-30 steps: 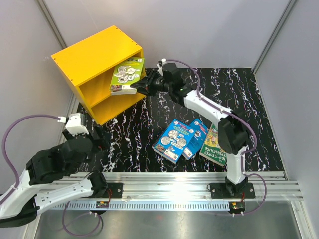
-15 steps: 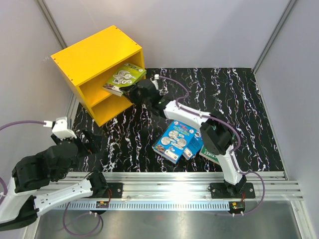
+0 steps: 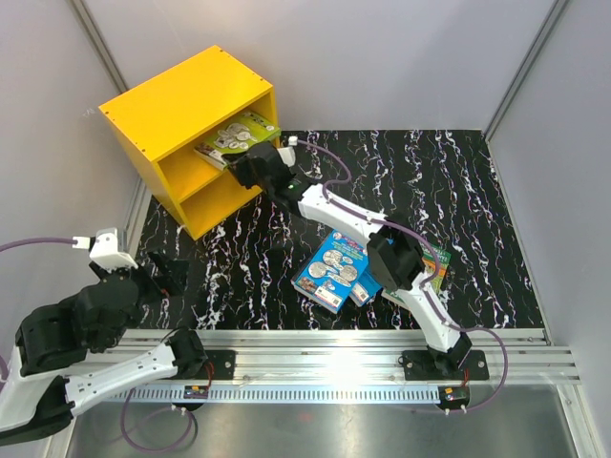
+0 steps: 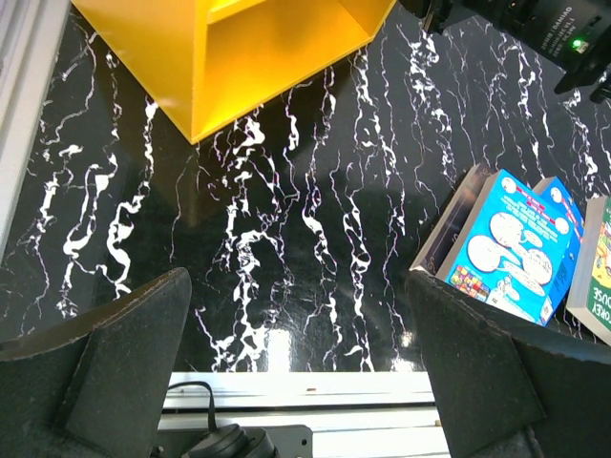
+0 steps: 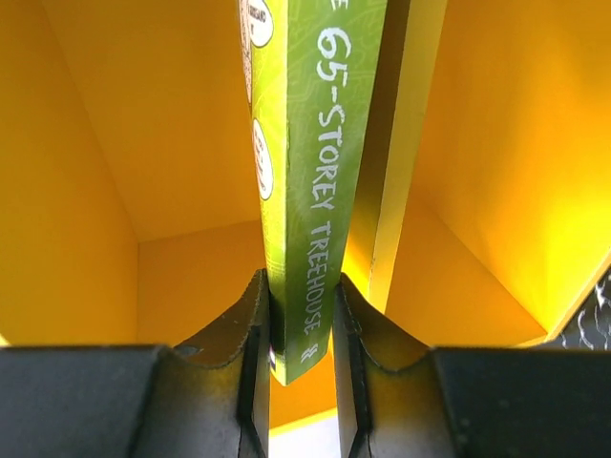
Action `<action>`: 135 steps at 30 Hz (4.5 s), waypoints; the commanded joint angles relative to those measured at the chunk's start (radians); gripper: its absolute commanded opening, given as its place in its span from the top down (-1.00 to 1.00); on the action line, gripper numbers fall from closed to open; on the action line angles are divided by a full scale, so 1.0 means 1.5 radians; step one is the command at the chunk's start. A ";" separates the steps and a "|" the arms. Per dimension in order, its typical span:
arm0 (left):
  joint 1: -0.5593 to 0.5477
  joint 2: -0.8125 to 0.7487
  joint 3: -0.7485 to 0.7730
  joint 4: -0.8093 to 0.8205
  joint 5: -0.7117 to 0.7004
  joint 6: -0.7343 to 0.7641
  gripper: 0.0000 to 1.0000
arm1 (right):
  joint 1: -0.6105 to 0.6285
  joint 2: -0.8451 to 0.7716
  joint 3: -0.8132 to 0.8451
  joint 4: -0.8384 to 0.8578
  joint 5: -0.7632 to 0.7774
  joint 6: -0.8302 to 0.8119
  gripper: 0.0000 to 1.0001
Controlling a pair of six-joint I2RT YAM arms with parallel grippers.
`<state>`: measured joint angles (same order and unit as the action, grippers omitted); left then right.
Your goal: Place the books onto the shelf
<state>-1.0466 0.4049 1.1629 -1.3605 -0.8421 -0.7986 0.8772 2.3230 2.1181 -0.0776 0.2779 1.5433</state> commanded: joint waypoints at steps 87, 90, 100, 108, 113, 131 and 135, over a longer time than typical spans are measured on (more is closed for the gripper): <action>0.165 0.852 -0.064 0.805 0.399 0.190 -0.97 | -0.134 -0.808 -0.972 -0.194 -0.142 -0.293 -0.99; 0.165 0.850 -0.075 0.810 0.408 0.183 -0.97 | -0.134 -0.756 -0.996 -0.140 -0.146 -0.285 -1.00; 0.164 0.862 -0.119 0.840 0.442 0.155 -0.97 | -0.135 -0.656 -1.046 0.031 -0.146 -0.273 -0.84; 0.153 0.902 -0.132 0.865 0.464 0.142 -0.97 | -0.136 -0.671 -1.021 0.024 -0.125 -0.281 -0.64; 0.147 0.919 -0.141 0.892 0.495 0.125 -0.97 | -0.134 -0.664 -1.008 0.033 -0.104 -0.287 -0.56; 0.095 0.899 -0.181 0.905 0.587 0.047 -0.97 | -0.134 -0.779 -1.049 0.010 -0.025 -0.272 -0.24; 0.081 0.898 -0.189 0.904 0.605 0.027 -0.97 | -0.134 -0.856 -1.084 0.016 0.002 -0.259 -0.15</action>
<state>-0.8791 1.7340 0.9329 0.1146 -0.0669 -0.7200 0.6758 1.1351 0.5018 -0.1276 0.1921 1.1297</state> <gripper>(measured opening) 0.985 0.586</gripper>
